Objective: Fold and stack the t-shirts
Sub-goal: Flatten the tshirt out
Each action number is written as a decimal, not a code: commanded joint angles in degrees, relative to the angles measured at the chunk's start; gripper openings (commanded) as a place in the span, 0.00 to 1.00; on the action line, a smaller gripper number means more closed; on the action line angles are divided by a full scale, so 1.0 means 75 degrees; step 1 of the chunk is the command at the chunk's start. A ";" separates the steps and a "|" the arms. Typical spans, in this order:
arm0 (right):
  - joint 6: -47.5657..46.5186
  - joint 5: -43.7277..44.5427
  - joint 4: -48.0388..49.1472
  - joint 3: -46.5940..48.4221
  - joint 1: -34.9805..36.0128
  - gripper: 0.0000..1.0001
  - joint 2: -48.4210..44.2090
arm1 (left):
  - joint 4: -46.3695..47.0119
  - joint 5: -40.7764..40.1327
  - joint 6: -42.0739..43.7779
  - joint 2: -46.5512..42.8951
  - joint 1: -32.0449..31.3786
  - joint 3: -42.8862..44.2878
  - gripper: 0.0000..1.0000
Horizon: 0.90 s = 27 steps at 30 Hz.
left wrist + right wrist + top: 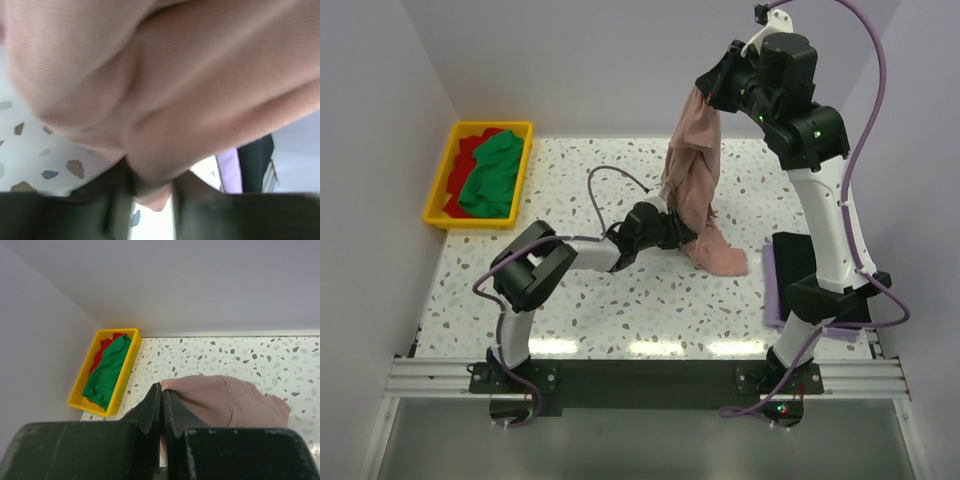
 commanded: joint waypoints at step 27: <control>0.3555 -0.4843 0.4416 -0.3595 -0.4492 0.00 -0.1122 | -0.4936 -0.2217 0.1069 -0.3583 0.4022 0.1767 0.00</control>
